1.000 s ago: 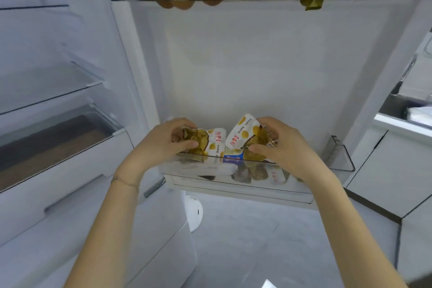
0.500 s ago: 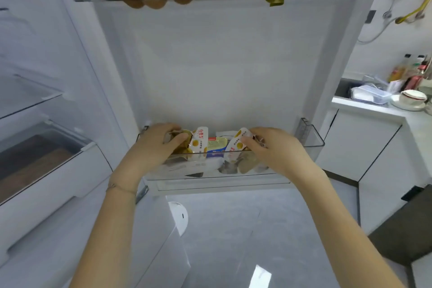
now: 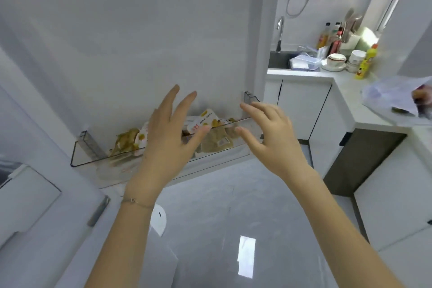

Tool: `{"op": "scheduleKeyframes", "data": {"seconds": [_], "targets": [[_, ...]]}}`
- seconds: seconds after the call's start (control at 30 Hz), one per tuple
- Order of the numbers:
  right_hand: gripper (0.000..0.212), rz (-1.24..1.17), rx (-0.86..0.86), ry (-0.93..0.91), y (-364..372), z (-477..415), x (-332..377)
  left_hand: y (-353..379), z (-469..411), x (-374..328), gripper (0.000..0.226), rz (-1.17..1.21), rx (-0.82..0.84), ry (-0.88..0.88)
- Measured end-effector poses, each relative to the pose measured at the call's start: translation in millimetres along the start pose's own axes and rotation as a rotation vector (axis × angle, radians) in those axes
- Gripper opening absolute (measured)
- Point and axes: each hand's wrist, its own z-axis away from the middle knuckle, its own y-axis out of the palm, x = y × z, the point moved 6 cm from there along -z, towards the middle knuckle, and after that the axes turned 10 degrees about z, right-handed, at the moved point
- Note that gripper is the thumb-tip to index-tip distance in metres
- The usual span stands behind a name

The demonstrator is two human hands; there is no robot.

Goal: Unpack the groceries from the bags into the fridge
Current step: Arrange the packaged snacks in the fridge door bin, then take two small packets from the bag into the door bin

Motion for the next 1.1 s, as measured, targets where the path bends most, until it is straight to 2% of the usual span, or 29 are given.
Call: {"op": "scheduleKeyframes", "data": {"seconds": [0.37,0.8,1.1], "targets": [[0.067,0.239,0.137,0.273,-64,43,-143,145,-46,-94,0.066,-0.022,0.176,0.25],[0.073,0.448,0.097,0.643,-161,132,-361,375,-88,-233,0.067,-0.04,0.319,0.55],[0.072,0.494,0.082,0.891,-207,189,-472,518,-114,-305,0.067,0.028,0.494,0.675]]}}
